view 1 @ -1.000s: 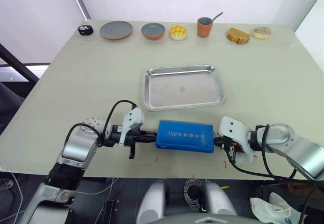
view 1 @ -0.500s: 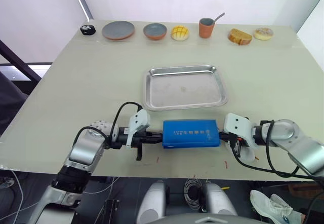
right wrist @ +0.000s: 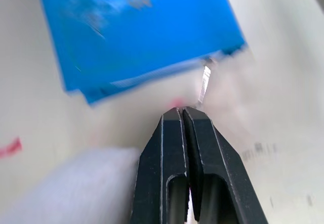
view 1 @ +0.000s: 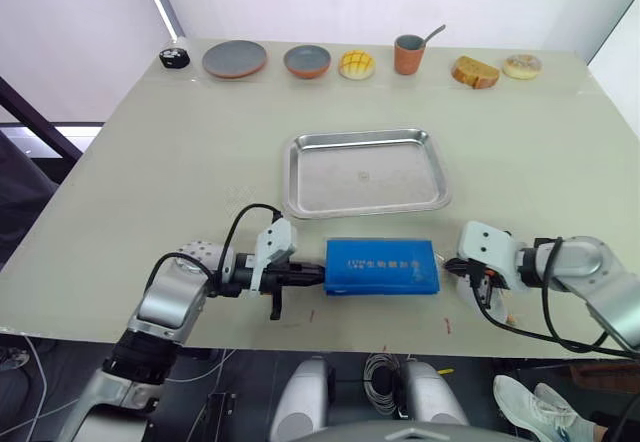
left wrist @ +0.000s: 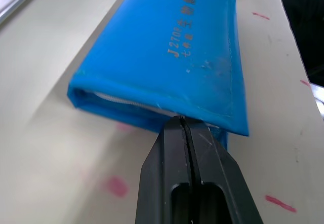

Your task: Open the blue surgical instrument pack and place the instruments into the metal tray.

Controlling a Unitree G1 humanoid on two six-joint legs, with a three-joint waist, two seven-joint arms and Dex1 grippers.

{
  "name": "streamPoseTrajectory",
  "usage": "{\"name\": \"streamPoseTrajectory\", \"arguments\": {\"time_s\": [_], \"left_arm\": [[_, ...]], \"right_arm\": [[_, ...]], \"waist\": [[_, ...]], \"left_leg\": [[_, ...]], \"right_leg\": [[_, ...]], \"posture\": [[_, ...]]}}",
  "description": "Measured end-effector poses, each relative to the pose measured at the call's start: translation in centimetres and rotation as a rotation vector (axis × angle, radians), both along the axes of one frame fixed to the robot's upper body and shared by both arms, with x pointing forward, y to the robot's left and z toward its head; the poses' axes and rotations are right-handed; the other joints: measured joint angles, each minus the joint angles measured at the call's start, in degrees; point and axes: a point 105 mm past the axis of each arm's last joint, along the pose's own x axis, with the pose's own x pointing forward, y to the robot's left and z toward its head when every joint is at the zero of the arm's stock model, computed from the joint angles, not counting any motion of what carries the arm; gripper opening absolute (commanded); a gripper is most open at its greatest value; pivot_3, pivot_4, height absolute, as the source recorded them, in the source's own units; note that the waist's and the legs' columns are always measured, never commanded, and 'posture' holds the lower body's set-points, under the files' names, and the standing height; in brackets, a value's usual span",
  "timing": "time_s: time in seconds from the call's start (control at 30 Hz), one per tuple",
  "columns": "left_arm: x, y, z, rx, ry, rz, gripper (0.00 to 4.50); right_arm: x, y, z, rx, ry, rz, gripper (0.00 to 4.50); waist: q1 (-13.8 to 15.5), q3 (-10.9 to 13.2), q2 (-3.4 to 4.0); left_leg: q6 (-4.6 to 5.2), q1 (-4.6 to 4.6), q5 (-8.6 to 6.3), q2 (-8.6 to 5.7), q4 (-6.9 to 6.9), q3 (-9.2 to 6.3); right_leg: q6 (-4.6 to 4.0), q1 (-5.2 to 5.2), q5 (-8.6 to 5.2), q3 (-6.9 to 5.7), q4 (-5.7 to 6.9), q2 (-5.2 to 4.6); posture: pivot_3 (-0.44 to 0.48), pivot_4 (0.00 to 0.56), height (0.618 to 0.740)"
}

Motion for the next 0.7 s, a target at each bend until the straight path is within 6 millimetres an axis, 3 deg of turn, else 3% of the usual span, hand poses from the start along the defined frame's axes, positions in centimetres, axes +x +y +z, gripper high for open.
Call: {"name": "streamPoseTrajectory", "arguments": {"time_s": [0.57, 0.67, 0.7], "left_arm": [[-1.3, 4.5, 0.7, -0.123, -0.006, 0.171, 0.00], [-1.7, 5.0, 0.9, -0.139, -0.001, 0.186, 0.00], [-2.1, 5.5, 0.9, -0.147, 0.007, 0.198, 0.00]], "right_arm": [[-2.6, -0.6, 3.0, 0.258, -0.053, 0.011, 0.12], [-3.3, -0.4, 4.0, 0.339, -0.046, 0.043, 0.98], [-3.9, -0.2, 4.4, 0.389, -0.038, 0.056, 1.61]], "waist": [[-0.68, 0.03, 0.05], [-0.64, 0.05, 0.05], [-0.58, 0.05, 0.05]], "left_leg": [[0.00, 0.04, -0.01, 0.06, -0.02, 0.05], [0.00, 0.02, -0.01, 0.07, -0.05, 0.01], [0.00, 0.02, -0.01, 0.08, -0.07, 0.01]], "right_leg": [[0.00, 0.00, 0.00, 0.03, 0.03, 0.02], [0.00, -0.01, 0.00, 0.01, 0.00, 0.02], [0.00, 0.00, 0.00, 0.01, -0.03, 0.02]], "posture": [[0.000, 0.150, 0.740], [0.000, 0.150, 0.740], [0.000, 0.150, 0.740]]}}
